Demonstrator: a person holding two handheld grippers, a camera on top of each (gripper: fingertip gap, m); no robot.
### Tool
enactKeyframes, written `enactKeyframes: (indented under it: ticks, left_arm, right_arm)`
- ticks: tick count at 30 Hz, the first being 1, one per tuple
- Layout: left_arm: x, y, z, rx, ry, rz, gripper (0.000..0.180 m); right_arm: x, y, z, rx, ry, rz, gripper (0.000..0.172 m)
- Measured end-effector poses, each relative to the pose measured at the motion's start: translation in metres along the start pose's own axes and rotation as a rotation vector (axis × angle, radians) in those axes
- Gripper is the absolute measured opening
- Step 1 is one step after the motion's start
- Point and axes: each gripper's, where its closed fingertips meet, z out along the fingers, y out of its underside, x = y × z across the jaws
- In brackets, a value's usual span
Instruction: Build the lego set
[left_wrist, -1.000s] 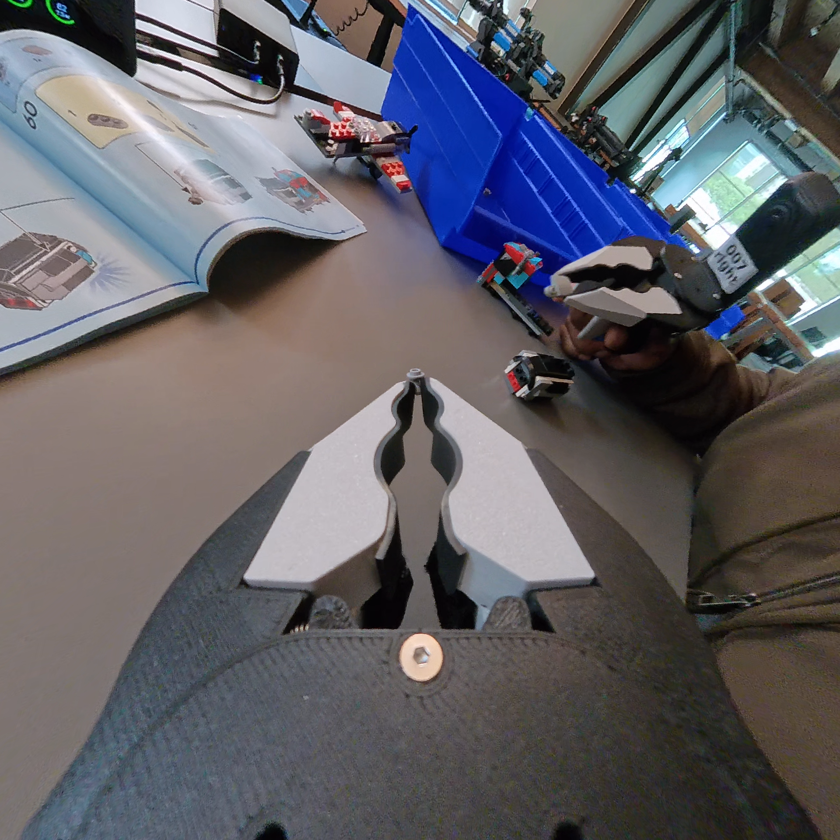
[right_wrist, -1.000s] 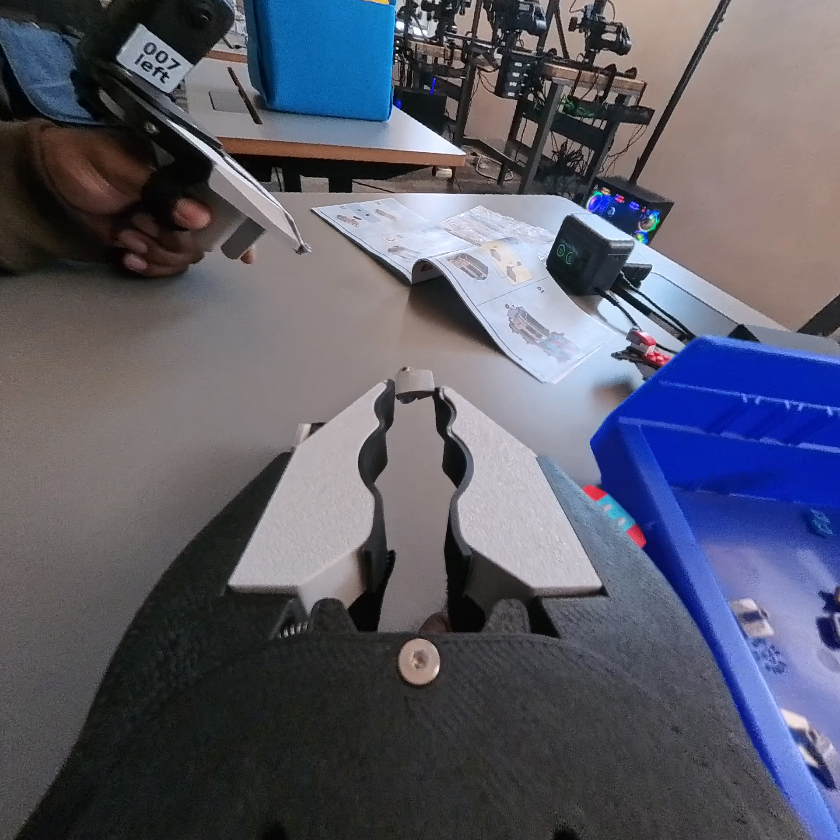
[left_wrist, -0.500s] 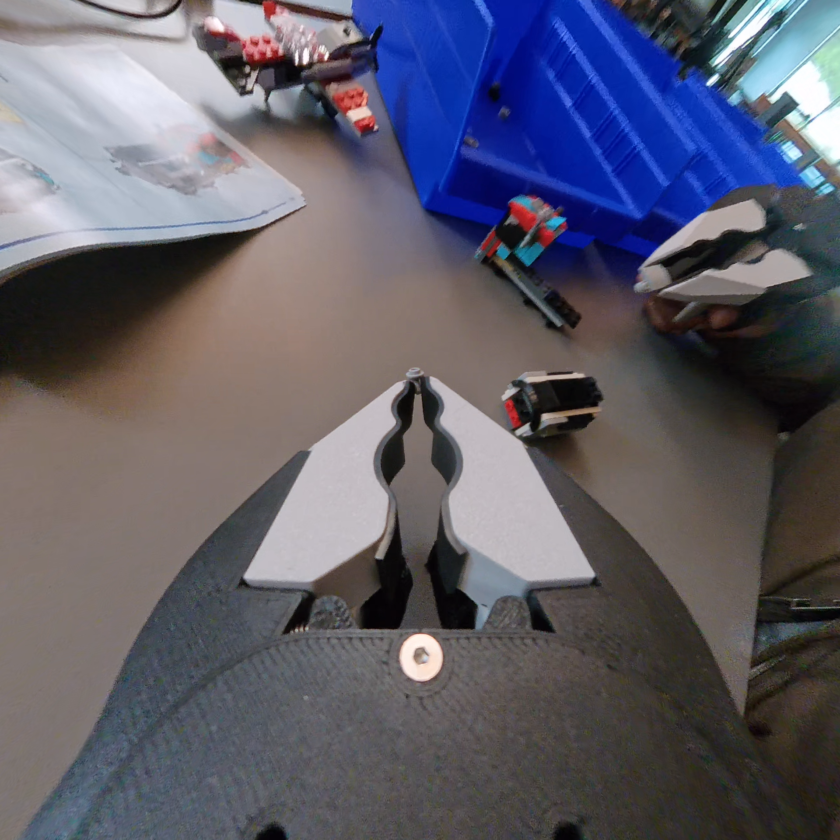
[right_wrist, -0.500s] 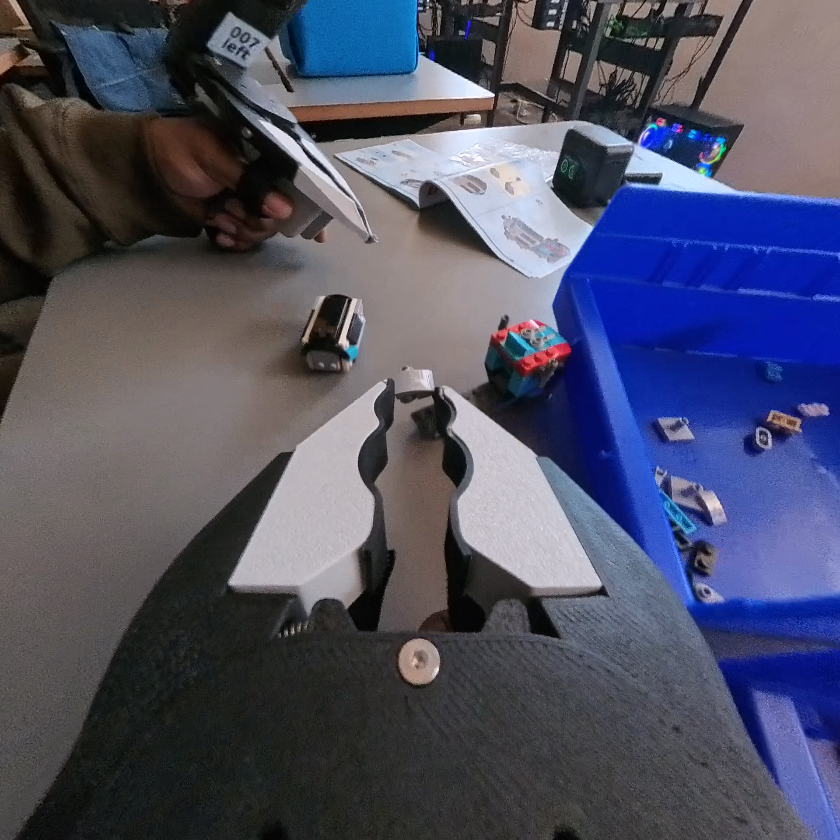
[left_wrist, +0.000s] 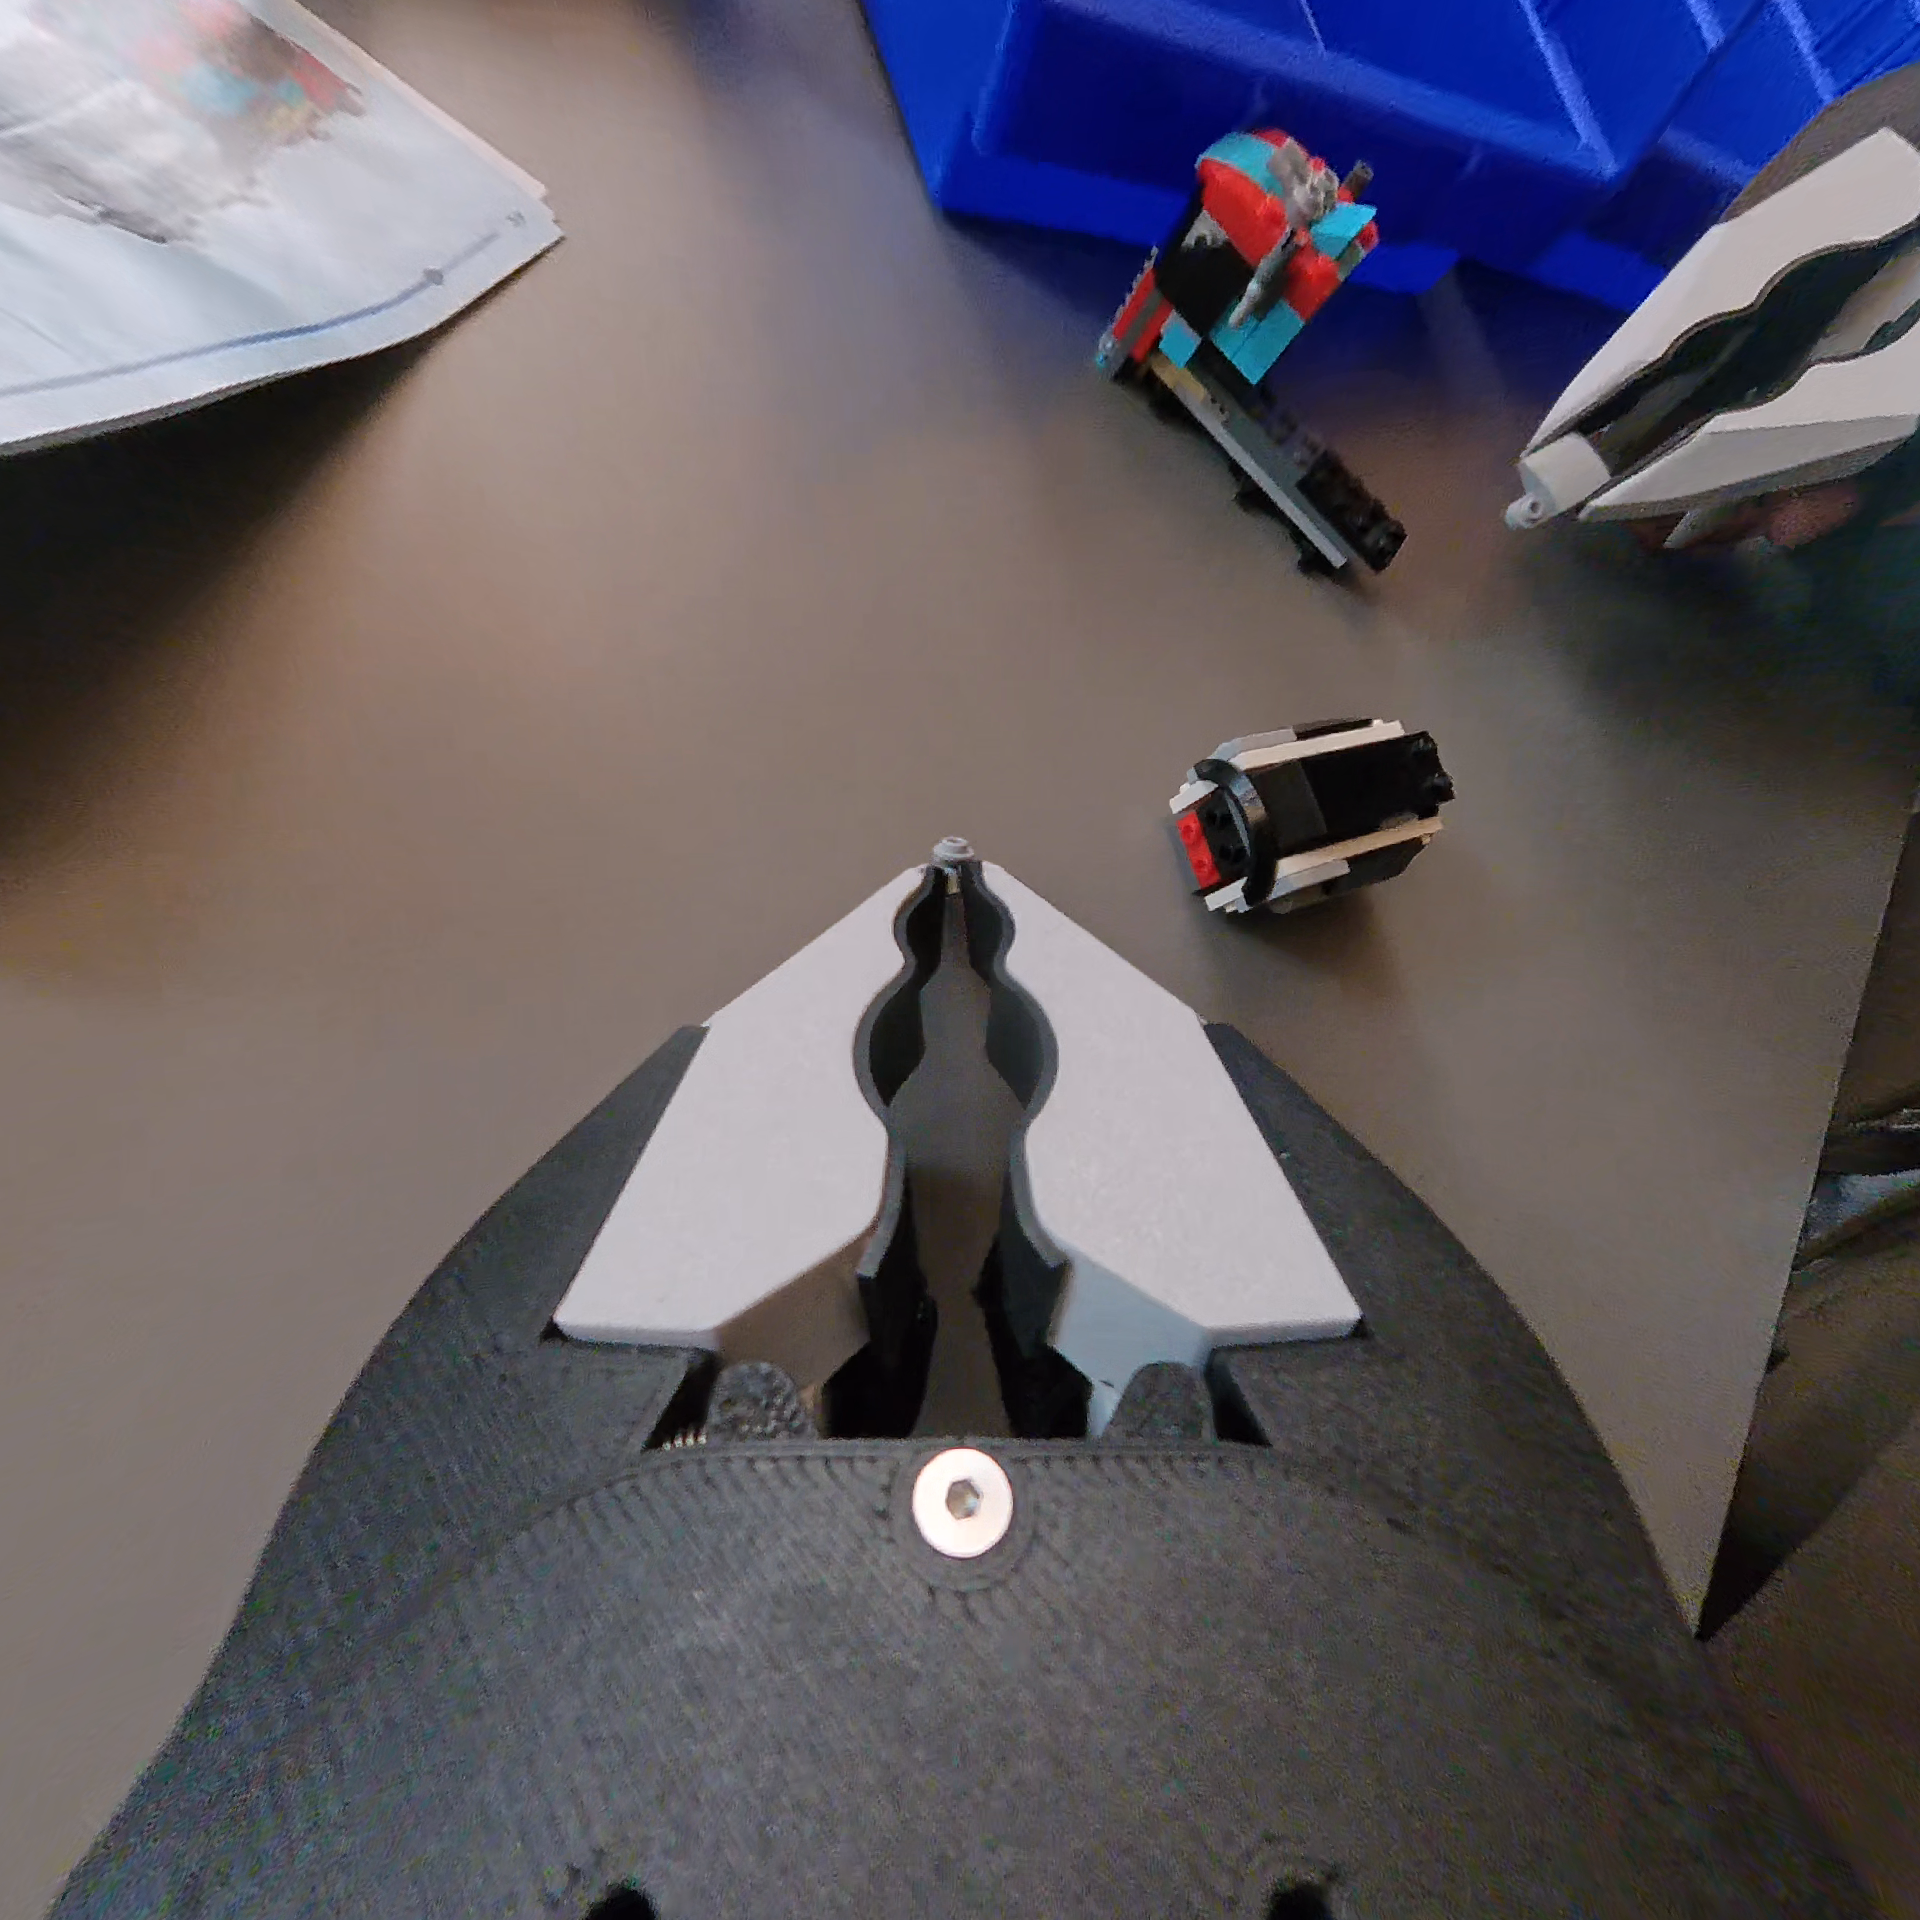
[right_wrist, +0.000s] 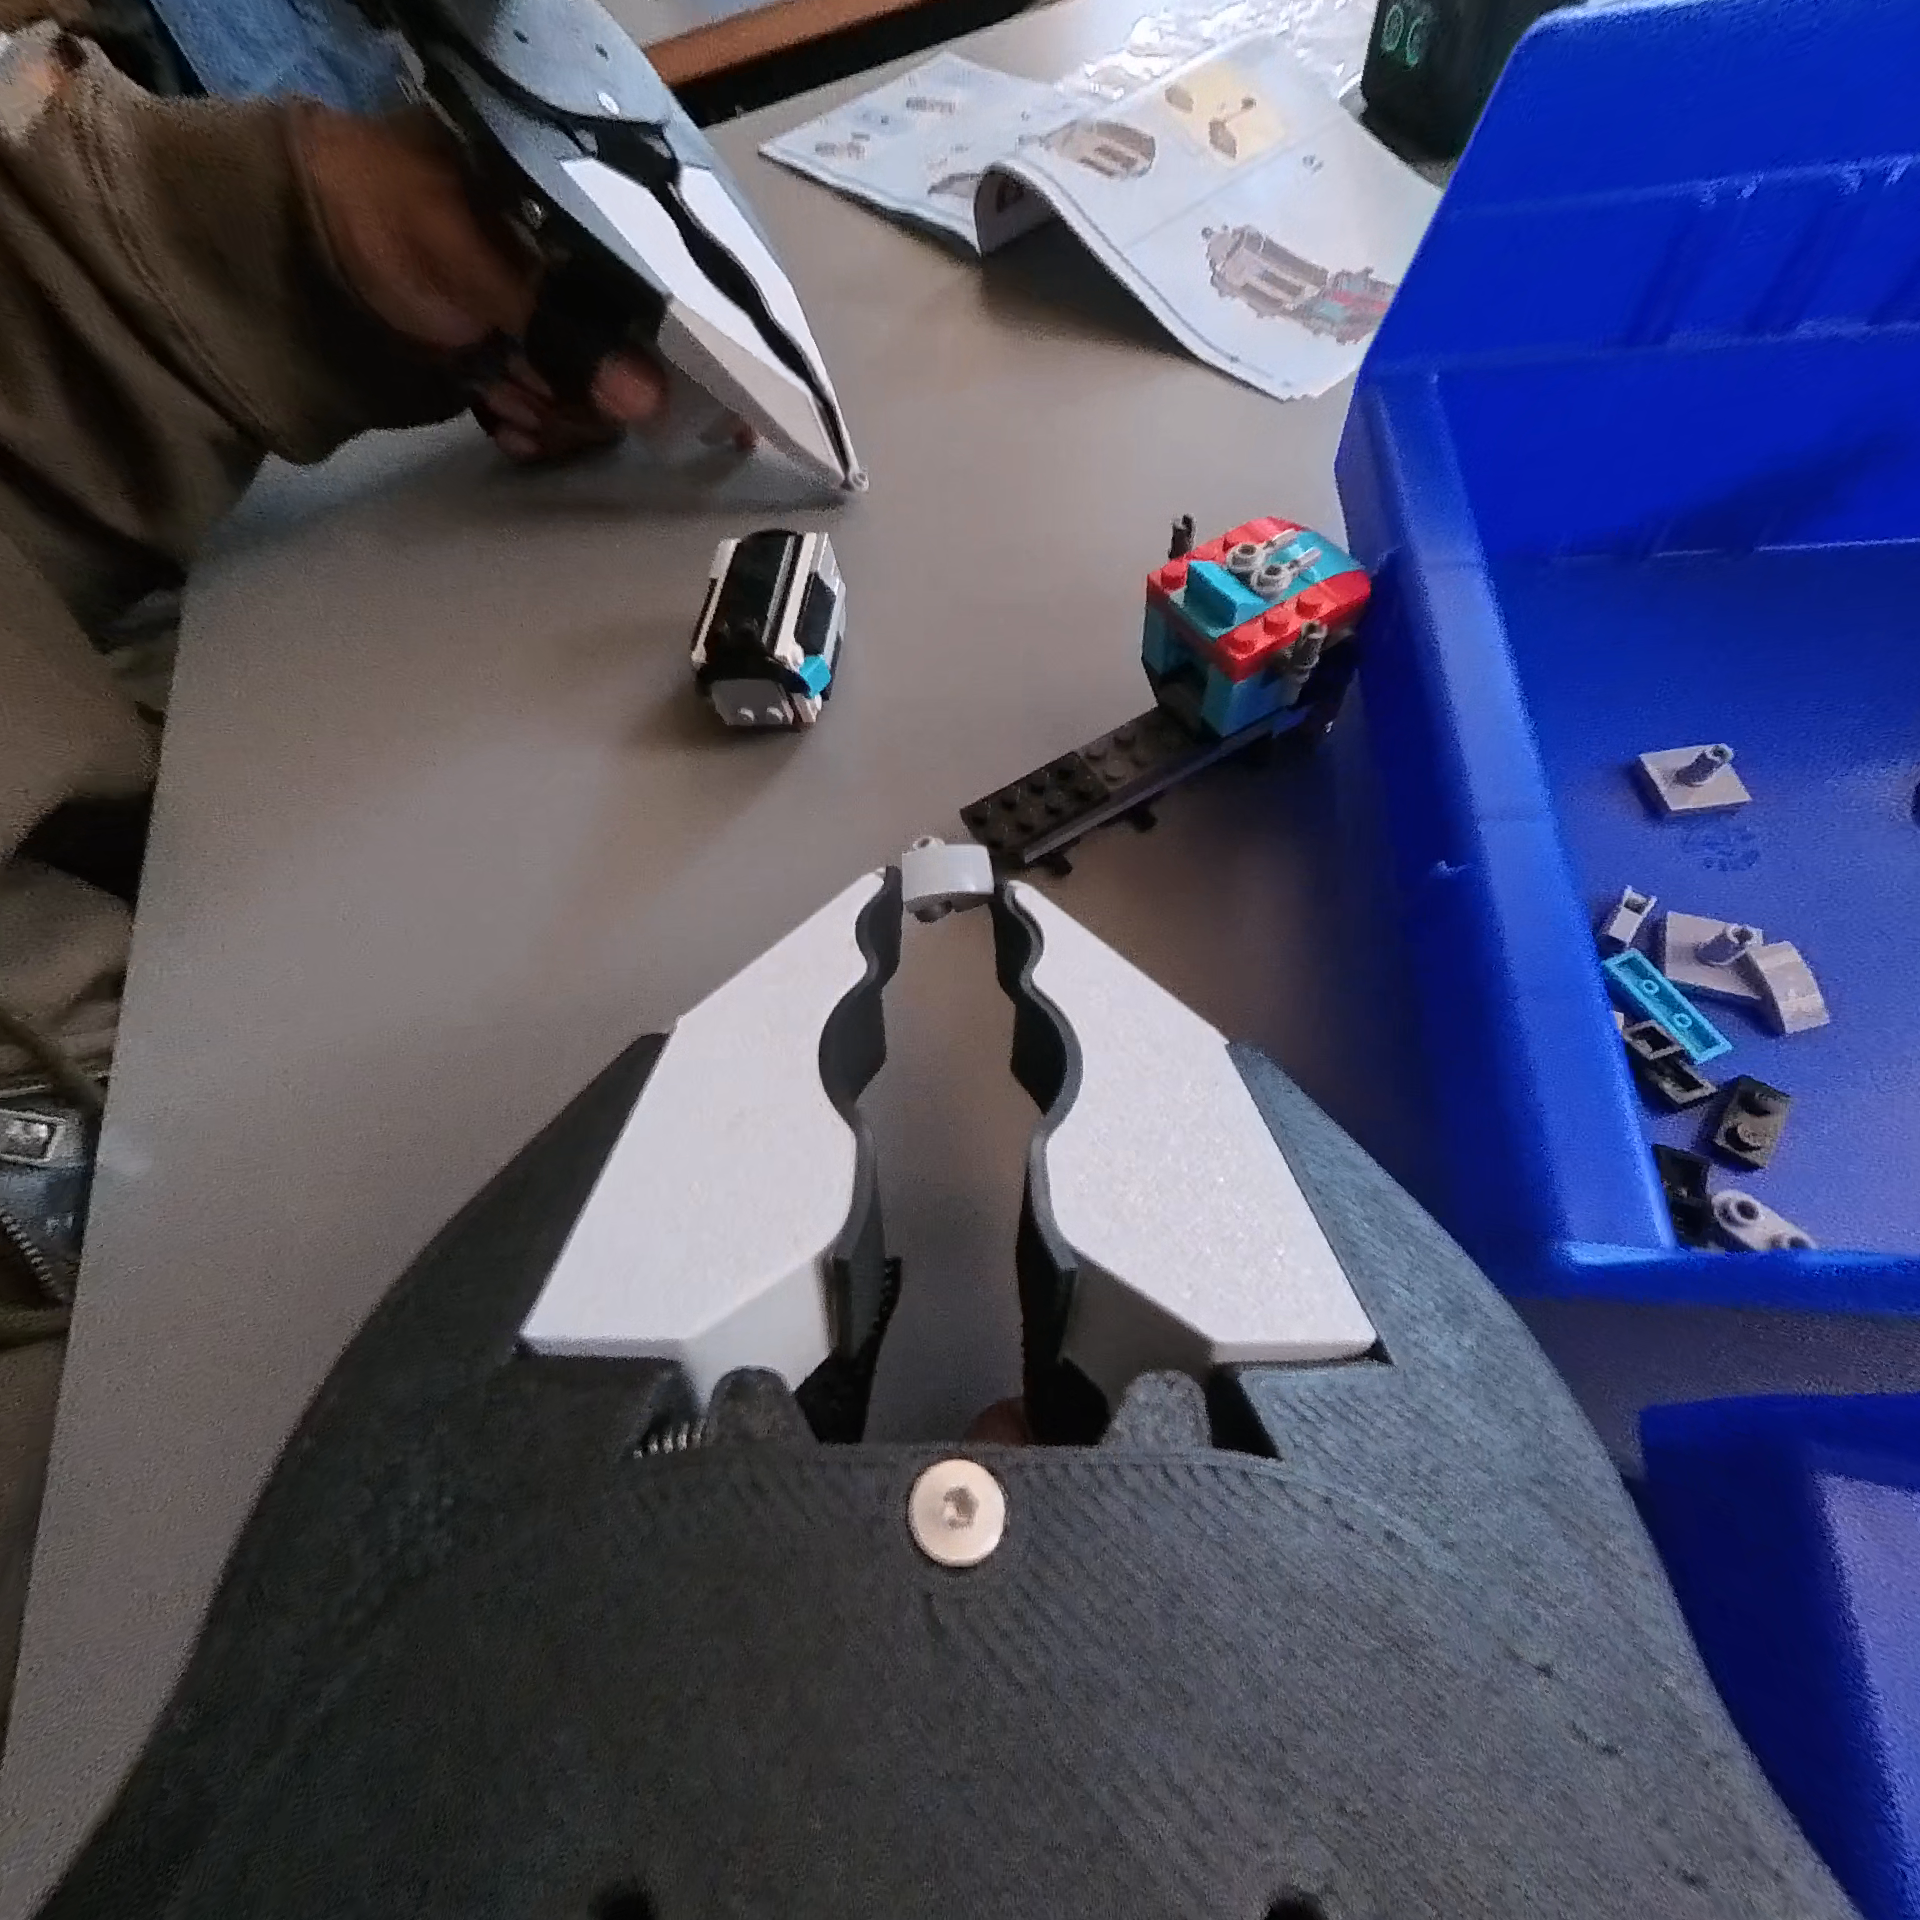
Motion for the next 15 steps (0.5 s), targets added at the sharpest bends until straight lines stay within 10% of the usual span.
enactKeyframes:
  ticks: [15]
  left_arm:
    - [0.002,0.002,0.001,-0.015,-0.008,0.021,0.007]
  right_arm:
    - [0.003,0.025,0.01,-0.181,-0.002,0.058,0.019]
